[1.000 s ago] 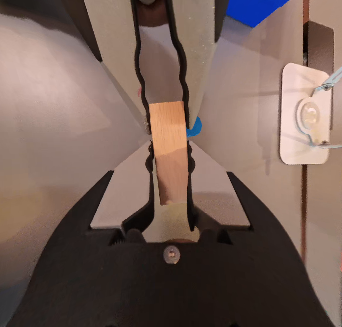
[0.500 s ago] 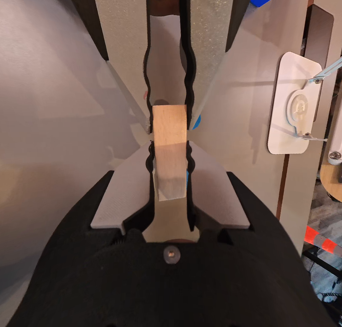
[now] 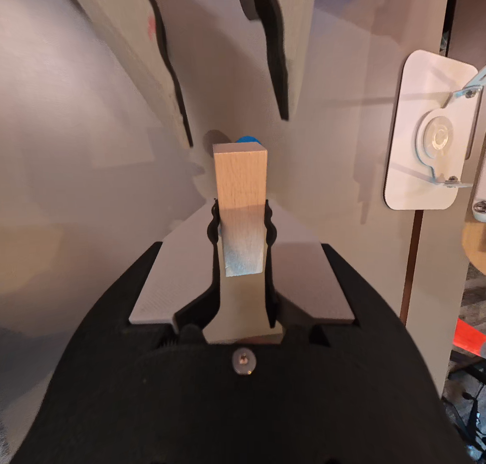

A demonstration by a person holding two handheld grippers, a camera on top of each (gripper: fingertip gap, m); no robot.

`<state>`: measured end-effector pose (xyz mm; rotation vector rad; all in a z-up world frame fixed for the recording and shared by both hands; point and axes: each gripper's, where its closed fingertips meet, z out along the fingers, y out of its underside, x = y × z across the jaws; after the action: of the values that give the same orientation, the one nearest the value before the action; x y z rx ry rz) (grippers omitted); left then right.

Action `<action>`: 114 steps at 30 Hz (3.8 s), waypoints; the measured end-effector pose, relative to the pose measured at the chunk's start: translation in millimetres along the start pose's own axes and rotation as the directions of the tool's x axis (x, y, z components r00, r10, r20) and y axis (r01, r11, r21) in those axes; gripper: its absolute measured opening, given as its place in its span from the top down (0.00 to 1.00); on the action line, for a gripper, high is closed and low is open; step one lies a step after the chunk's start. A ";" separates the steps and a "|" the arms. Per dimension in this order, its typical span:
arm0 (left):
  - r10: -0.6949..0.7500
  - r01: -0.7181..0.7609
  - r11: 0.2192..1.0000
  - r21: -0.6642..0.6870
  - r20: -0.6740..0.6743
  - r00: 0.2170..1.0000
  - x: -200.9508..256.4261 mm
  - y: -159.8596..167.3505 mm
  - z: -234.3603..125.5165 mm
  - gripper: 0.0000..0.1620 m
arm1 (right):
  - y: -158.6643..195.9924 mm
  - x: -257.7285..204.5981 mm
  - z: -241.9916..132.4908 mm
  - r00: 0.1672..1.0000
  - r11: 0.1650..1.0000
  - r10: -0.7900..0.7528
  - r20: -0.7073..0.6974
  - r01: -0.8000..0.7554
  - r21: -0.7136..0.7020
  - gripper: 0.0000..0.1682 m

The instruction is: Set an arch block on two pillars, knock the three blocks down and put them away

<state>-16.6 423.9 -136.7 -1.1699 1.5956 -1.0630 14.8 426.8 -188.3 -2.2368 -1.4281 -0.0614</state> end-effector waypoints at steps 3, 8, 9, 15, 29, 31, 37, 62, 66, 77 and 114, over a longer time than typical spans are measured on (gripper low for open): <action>-0.054 0.053 0.998 0.031 0.036 0.998 -13.1 -1.3 -4.3 0.80 | 3.8 7.6 1.3 1.000 0.999 0.015 0.010 -0.014 -0.030 0.82; -0.143 0.139 0.990 0.037 0.193 0.971 -47.2 6.5 -7.4 0.77 | 7.4 12.0 10.8 0.999 0.996 0.015 0.031 -0.013 -0.089 0.82; -0.169 0.163 0.985 0.050 0.209 0.963 -52.2 7.0 -9.2 0.77 | 6.7 12.1 12.6 0.999 0.996 0.019 0.037 -0.016 -0.088 0.82; -0.279 0.275 0.960 0.053 0.266 0.923 -71.8 20.9 -11.8 0.79 | 9.3 11.6 22.9 0.998 0.991 0.039 0.056 -0.031 -0.133 0.81; -0.249 0.275 0.961 -0.045 0.299 0.921 -71.8 38.9 -4.2 0.79 | 15.0 12.5 30.7 0.993 0.960 0.106 0.053 -0.088 -0.266 0.81; -0.242 0.269 0.962 -0.053 0.298 0.923 -70.9 39.4 -3.8 0.79 | 13.6 12.0 31.2 0.993 0.960 0.107 0.055 -0.088 -0.267 0.81; -0.243 0.276 0.959 -0.071 0.299 0.923 -71.2 43.7 -3.1 0.78 | 15.0 12.5 33.7 0.994 0.956 0.098 0.050 -0.080 -0.282 0.81; -0.254 0.289 0.954 -0.084 0.293 0.922 -71.4 47.9 -4.0 0.77 | 13.4 13.6 38.9 0.994 0.956 0.104 0.040 -0.089 -0.279 0.81; -0.253 0.289 0.953 -0.088 0.290 0.923 -70.7 48.5 -3.7 0.77 | 11.3 12.9 37.6 0.992 0.960 0.119 0.049 -0.102 -0.260 0.79; -0.281 0.316 0.946 -0.076 0.299 0.912 -75.0 49.8 -7.3 0.76 | -14.8 31.6 -20.2 0.962 0.973 0.229 -0.148 -0.223 0.059 0.78; -0.550 0.581 0.813 -0.012 0.311 0.775 -32.9 72.3 63.3 0.84 | 134.6 -17.7 -22.9 0.393 0.556 0.830 -0.396 -0.524 0.645 0.92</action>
<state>33.2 461.1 -217.1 -1.8677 1.0880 -1.1080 128.2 356.7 -223.1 -1.9263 0.0080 -0.2274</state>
